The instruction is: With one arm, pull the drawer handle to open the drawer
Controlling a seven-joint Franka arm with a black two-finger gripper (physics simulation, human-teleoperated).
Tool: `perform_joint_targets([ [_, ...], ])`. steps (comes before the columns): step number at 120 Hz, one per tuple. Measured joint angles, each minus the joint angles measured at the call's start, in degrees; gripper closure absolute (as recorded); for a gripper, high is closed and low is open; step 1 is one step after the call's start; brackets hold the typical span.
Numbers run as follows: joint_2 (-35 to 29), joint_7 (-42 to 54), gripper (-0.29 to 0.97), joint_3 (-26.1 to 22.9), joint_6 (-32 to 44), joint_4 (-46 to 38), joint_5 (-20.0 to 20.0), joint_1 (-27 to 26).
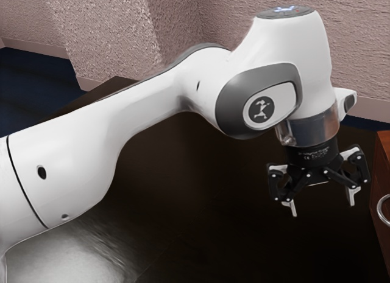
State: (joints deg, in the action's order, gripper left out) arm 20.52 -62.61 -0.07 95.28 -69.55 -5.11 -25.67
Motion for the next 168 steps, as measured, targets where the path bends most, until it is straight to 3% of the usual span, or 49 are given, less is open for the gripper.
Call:
perform_joint_targets([
  [132, 5.98, 1.90, 0.01, -4.14, 4.58, 5.88, 0.06, -0.08],
  [168, 6.33, 2.50, 0.12, -4.06, 5.38, 5.81, -0.06, 0.01],
])
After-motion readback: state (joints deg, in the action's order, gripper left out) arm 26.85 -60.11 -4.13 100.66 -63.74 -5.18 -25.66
